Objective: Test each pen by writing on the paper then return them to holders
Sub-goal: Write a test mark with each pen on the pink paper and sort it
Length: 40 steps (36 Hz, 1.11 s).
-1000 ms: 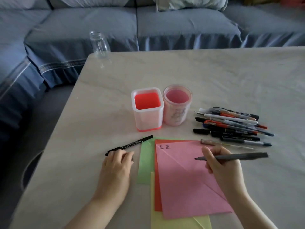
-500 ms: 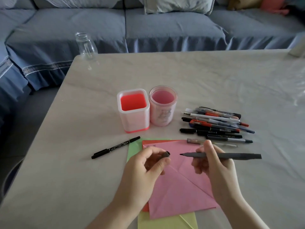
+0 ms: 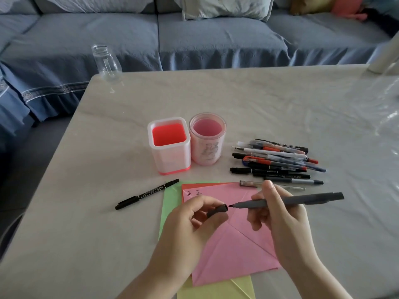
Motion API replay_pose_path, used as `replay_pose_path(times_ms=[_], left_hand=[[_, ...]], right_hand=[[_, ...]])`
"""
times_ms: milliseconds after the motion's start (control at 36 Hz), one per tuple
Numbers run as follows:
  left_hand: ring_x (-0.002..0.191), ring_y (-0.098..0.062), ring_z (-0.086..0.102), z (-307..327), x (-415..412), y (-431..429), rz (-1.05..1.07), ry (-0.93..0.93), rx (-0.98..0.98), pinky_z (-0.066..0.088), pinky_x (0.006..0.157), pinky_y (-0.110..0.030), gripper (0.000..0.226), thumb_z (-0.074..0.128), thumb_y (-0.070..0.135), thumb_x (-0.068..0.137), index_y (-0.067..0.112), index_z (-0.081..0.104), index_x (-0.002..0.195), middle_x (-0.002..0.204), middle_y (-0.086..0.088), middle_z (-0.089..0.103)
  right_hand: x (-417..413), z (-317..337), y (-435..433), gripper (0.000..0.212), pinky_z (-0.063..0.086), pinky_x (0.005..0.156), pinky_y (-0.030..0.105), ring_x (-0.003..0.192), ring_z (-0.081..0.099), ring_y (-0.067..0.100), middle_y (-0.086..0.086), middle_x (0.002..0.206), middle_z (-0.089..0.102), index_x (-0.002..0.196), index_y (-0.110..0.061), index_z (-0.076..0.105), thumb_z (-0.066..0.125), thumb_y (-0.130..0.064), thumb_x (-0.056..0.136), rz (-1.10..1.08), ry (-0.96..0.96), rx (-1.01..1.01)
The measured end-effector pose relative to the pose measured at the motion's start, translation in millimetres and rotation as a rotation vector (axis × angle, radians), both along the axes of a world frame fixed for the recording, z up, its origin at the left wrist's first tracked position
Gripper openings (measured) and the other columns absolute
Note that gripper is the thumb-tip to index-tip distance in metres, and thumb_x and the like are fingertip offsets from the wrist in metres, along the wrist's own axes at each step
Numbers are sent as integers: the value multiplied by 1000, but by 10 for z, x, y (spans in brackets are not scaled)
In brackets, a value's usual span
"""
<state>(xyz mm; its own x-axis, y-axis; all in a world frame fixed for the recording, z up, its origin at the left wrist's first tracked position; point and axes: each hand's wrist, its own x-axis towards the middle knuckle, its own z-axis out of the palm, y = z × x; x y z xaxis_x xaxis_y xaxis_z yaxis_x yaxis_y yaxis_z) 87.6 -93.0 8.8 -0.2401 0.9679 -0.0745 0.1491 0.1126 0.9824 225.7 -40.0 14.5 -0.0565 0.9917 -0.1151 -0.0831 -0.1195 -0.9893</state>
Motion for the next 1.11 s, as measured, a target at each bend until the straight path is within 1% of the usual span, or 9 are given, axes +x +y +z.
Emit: replay_pose_path(times_ms=[167, 306, 389, 583, 694, 806, 944, 1056, 1111], left_hand=[[57, 2, 51, -13, 17, -6, -45, 90, 36, 37, 58, -7, 25, 73, 9, 76, 33, 69, 76, 73, 16, 66], [75, 7, 54, -101, 14, 39, -89, 460, 321, 38, 65, -2, 9, 64, 31, 81, 30, 61, 90, 90, 13, 59], [75, 4, 54, -125, 40, 47, -188, 519, 427, 42, 67, -8, 15, 52, 40, 90, 28, 58, 95, 88, 13, 58], [54, -4, 58, -21, 214, 74, -144, 157, 240, 47, 54, -16, 9, 61, 38, 79, 34, 66, 87, 74, 15, 66], [47, -5, 54, 55, 261, 143, -178, -110, 81, 45, 51, -15, 29, 68, 1, 80, 28, 70, 70, 59, 6, 64], [40, -10, 48, 112, 219, 252, -275, -301, -50, 46, 45, -21, 29, 64, -10, 78, 15, 68, 65, 51, 0, 58], [62, -15, 59, -138, 52, 285, -353, 221, -57, 51, 68, -34, 9, 62, 24, 83, 30, 66, 78, 67, 1, 64], [58, -5, 47, -371, -138, 186, -180, 535, -41, 40, 62, -28, 6, 57, 27, 92, 23, 62, 91, 64, 9, 54], [65, -6, 55, -462, -265, 96, -52, 612, -66, 41, 62, -24, 11, 57, 24, 92, 20, 65, 98, 75, 9, 63]], right_hand=[[-11, -24, -15, 37, 35, 39, 16, 34, 42, 14, 9, 41, 54, 63, 5, 52, 45, -15, 93, 40, -34, -10], [-39, -41, -36, 37, 35, 40, 17, 34, 42, 14, 8, 39, 51, 60, 0, 51, 44, -15, 94, 15, -36, -30], [-52, -27, -39, 41, 33, 36, 17, 31, 38, 13, 6, 36, 47, 54, -3, 50, 43, -7, 94, -23, -24, 7], [-33, -84, -51, 33, 28, 33, 16, 32, 35, 8, 5, 34, 43, 45, -20, 56, 48, -26, 76, -67, 22, 95], [21, -134, -52, 30, 29, 35, 13, 31, 37, 6, 3, 35, 44, 47, -21, 54, 48, -40, 69, -85, -2, 210], [77, -148, 10, 28, 31, 37, 14, 32, 37, 4, 2, 35, 45, 46, -21, 50, 45, -34, 70, -48, -59, 302], [100, -315, 146, 36, 32, 42, 12, 36, 38, 4, -1, 38, 46, 50, -23, 55, 62, -13, 84, 278, -282, 160], [202, -458, 344, 6, 35, 50, 12, 55, 48, -2, -14, 60, 51, 82, -30, 61, 65, -27, 81, 420, -814, 289], [273, -513, 466, 22, 34, 55, 11, 64, 50, -3, -19, 89, 57, 109, -26, 63, 61, -24, 87, 335, -990, 352]])
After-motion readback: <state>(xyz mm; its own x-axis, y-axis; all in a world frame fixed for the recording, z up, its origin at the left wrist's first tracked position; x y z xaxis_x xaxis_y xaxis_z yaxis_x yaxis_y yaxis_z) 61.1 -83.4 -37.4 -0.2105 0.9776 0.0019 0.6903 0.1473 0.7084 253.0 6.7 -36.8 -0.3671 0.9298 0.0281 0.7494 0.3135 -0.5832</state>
